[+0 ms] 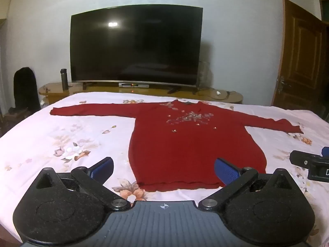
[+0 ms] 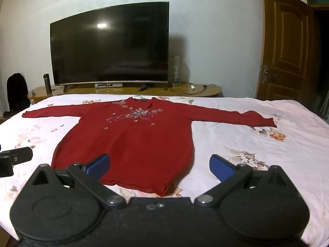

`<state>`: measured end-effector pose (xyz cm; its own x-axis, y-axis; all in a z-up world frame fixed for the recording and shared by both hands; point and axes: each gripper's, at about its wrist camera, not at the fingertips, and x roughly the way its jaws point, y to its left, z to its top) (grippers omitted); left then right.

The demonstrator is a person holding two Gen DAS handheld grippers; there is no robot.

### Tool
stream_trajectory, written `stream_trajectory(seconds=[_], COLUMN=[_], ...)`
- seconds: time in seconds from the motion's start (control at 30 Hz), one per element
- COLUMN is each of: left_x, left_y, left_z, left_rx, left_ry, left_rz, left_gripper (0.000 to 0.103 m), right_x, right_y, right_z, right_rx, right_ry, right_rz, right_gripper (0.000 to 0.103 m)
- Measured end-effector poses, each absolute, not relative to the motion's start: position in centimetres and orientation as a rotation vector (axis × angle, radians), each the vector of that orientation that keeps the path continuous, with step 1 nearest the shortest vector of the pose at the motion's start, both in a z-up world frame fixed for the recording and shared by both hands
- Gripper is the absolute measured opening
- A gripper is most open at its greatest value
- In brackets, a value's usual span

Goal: Fold small clothes

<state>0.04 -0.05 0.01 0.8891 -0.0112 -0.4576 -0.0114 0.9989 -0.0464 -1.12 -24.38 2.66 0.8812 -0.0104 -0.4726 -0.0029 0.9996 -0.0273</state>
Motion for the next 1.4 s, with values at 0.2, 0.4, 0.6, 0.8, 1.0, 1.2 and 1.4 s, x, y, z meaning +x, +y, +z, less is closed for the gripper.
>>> stream_trajectory(seconds=[0.2, 0.4, 0.6, 0.8, 1.0, 1.2, 1.4], left_x=[0.2, 0.1, -0.2, 0.1, 0.2, 0.1, 0.1], left_y=[-0.4, 0.6, 0.1, 0.2, 0.1, 0.1, 0.2], left_z=[0.0, 0.0, 0.2, 0.2, 0.0, 0.0, 0.0], left_rx=[-0.039, -0.054, -0.054, -0.053, -0.052, -0.053, -0.055], left_ry=[0.470, 0.470, 0.475, 0.476, 0.476, 0.474, 0.478], left_rz=[-0.029, 0.015, 0.015, 0.017, 0.019, 0.023, 0.023], left_gripper=[0.103, 0.103, 0.103, 0.103, 0.103, 0.103, 0.103], right_x=[-1.1, -1.0, -1.0, -0.9, -0.4, -0.5, -0.8], right_y=[-24.2, -24.1, -24.1, -23.7, -23.2, -23.1, -23.7], right_z=[2.7, 2.6, 2.8, 2.6, 2.7, 2.7, 2.9], right_rx=[-0.029, -0.028, -0.024, -0.031, -0.029, -0.030, -0.027], right_ry=[0.486, 0.487, 0.484, 0.487, 0.485, 0.485, 0.484], right_rz=[-0.005, -0.009, -0.016, -0.001, 0.000, 0.002, 0.008], right_gripper=[0.102, 0.102, 0.102, 0.102, 0.102, 0.102, 0.103])
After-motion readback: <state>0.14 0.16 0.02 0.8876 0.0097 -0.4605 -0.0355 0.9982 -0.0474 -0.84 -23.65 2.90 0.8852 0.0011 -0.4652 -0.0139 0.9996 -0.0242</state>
